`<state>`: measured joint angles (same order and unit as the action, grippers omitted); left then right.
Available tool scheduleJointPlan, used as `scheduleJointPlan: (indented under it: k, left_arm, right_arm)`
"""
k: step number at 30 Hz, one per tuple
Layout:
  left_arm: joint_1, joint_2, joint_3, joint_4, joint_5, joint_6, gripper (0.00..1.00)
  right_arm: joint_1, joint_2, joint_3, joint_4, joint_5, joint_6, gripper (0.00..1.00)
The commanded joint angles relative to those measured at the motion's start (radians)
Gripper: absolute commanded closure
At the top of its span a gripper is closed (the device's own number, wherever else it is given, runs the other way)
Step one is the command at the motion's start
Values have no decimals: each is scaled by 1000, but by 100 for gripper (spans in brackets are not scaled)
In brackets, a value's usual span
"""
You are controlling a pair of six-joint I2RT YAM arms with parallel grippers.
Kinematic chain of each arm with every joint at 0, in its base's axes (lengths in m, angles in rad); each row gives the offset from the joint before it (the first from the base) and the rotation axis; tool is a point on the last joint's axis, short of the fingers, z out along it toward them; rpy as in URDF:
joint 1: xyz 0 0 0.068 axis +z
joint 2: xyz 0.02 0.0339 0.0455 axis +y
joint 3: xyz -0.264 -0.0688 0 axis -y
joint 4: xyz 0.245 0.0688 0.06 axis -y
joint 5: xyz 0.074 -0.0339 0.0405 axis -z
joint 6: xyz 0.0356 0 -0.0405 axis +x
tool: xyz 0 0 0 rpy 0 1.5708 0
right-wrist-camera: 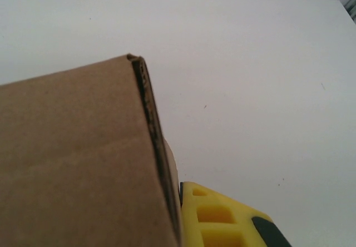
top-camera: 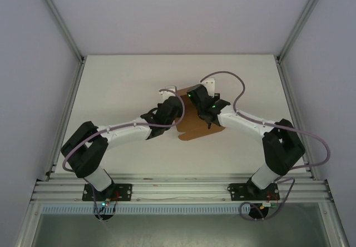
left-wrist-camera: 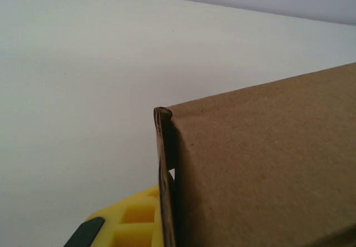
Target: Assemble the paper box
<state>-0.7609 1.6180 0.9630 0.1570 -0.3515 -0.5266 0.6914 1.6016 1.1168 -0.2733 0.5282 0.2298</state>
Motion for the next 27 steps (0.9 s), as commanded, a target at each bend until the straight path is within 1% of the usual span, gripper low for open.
scheduleJointPlan:
  k: [1,3,5,10,12,13,14,16,19,21,23,25,27]
  left_arm:
    - [19,-10,8,-196,-188,-108,100]
    - [29,-11,8,-258,-224,-153,100]
    - [33,-15,-5,-289,-265,-185,100]
    - [41,-1,21,-414,-312,-247,100]
    - [36,1,28,-397,-285,-188,100]
    - [33,-3,20,-363,-265,-165,100]
    - [29,-12,5,-307,-224,-128,100]
    - [21,-43,-47,-165,-129,-77,100]
    - [16,-74,-91,-17,16,-32,100]
    - [14,-74,-89,18,46,-6,100]
    - [15,-62,-72,6,40,-1,100]
    - [14,-52,-50,-14,33,6,100]
    - [14,-47,-36,-27,35,7,100]
  right_arm:
    - [-84,15,-8,-105,356,74,100]
    - [-94,12,-5,-127,387,78,100]
    - [-109,0,-19,-122,375,67,100]
    - [-131,-35,-51,-112,407,72,100]
    - [-133,-36,-51,-107,393,64,100]
    - [-136,-41,-57,-87,345,53,100]
    - [-136,-52,-77,-34,278,18,97]
    - [-135,-85,-138,103,121,-29,92]
    - [-138,-129,-218,284,-88,-91,88]
    - [-137,-154,-237,313,-211,-142,82]
    - [-138,-193,-257,310,-338,-187,70]
    - [-138,-245,-291,314,-484,-240,51]
    - [-139,-289,-315,314,-584,-263,41]
